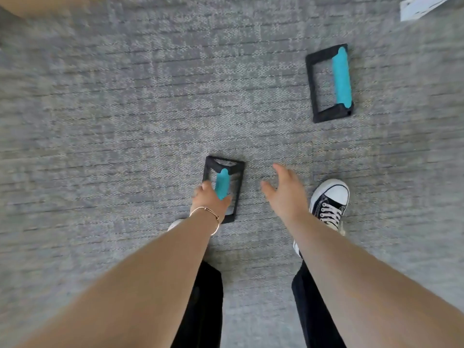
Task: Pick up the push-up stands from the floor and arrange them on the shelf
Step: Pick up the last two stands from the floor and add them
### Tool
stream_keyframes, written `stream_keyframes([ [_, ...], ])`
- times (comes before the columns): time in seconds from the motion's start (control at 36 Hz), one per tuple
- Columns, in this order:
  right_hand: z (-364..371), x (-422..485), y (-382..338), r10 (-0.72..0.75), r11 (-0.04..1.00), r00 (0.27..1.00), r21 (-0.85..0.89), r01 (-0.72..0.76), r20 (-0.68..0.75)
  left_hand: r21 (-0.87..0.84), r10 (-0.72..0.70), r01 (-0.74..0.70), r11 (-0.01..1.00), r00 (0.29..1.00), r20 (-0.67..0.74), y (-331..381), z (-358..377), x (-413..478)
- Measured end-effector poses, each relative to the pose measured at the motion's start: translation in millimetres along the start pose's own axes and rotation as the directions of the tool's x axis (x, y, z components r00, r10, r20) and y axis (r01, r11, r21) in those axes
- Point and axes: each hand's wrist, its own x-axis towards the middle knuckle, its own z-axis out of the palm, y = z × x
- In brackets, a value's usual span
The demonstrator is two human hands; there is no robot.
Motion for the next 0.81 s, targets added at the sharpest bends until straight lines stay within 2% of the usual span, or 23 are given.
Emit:
stream_keyframes([
  [0.11, 8.4, 23.5, 21.3, -0.008, 1.0, 1.0, 0.004, 0.008, 0.026, -0.078, -0.039, 0.037, 0.996, 0.999, -0.026, 4.7, 24.3, 23.0],
  [0.22, 7.4, 40.5, 33.8, -0.019, 1.0, 1.0, -0.02, 0.019, 0.025, -0.154, -0.07, 0.052, 0.987, 0.991, -0.112, 13.0, 35.5, 37.2],
  [0.36, -18.6, 63.1, 31.8, -0.049, 0.998, 0.999, -0.032, 0.049, 0.001, -0.238, 0.012, -0.062, 0.969, 0.979, -0.205, 41.8, 28.9, 34.5],
  [0.5, -67.9, 109.0, 26.3, -0.072, 0.997, 0.982, -0.027, 0.068, -0.172, -0.278, 0.072, -0.146, 0.95, 0.963, -0.259, 103.9, 1.7, 50.3],
  [0.64, -122.3, 171.3, 24.7, -0.114, 0.99, 0.915, -0.12, 0.072, -0.386, -0.313, 0.135, -0.23, 0.922, 0.946, -0.295, 174.3, -25.7, 84.3],
  [0.75, -150.1, 214.2, 30.9, -0.118, 0.973, 0.889, -0.232, 0.013, -0.443, -0.343, 0.16, -0.274, 0.898, 0.932, -0.324, 214.5, -31.5, 105.1],
  [0.81, -154.2, 230.5, 35.9, -0.06, 0.983, 0.902, -0.181, -0.02, -0.428, -0.342, 0.169, -0.289, 0.894, 0.925, -0.34, 227.6, -30.7, 112.6],
])
